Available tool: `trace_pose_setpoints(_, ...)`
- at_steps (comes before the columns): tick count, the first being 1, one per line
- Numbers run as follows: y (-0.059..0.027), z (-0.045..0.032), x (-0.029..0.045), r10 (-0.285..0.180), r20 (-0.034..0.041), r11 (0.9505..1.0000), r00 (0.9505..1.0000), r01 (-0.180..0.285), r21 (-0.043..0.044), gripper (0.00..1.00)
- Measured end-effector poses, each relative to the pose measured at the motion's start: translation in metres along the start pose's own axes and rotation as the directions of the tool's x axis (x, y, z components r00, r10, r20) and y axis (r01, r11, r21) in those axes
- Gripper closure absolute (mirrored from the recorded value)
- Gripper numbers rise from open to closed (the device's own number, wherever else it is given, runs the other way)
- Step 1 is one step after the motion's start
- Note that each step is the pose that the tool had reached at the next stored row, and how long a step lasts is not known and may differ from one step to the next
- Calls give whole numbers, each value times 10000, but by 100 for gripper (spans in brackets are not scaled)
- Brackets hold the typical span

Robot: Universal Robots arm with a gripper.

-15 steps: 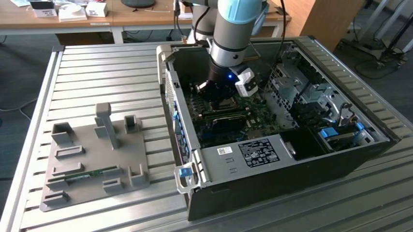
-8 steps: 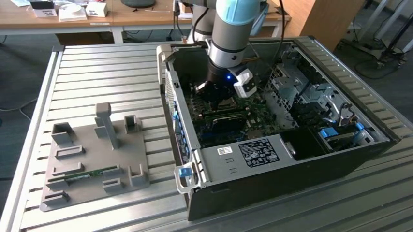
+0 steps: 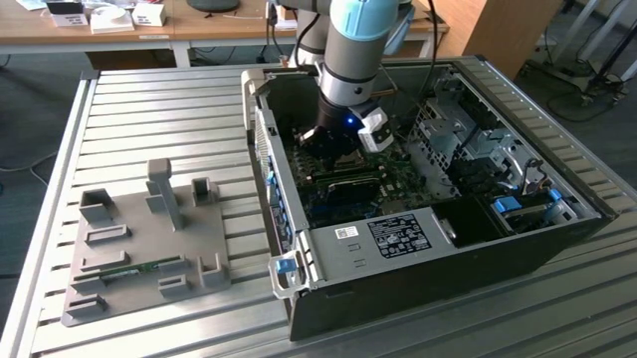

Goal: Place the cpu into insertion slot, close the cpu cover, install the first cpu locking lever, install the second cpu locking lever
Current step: 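Install the second cpu locking lever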

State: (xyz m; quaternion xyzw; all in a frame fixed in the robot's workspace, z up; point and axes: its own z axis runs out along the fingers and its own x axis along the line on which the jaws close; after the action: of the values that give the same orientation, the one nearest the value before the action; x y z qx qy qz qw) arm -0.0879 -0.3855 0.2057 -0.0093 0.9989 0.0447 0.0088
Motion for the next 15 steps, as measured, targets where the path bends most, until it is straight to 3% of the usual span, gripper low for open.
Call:
trace_pose_setpoints(4, -1, 8, 2, 0, 2, 10000, 10000, 0, -22, 89)
trace_pose_setpoints(10, 0, 21, 6, 4, 18, 9997, 10000, -4, -261, 89)
trace_pose_setpoints(15, -1, 35, 16, 3, 33, 9995, 10000, -1, -320, 89)
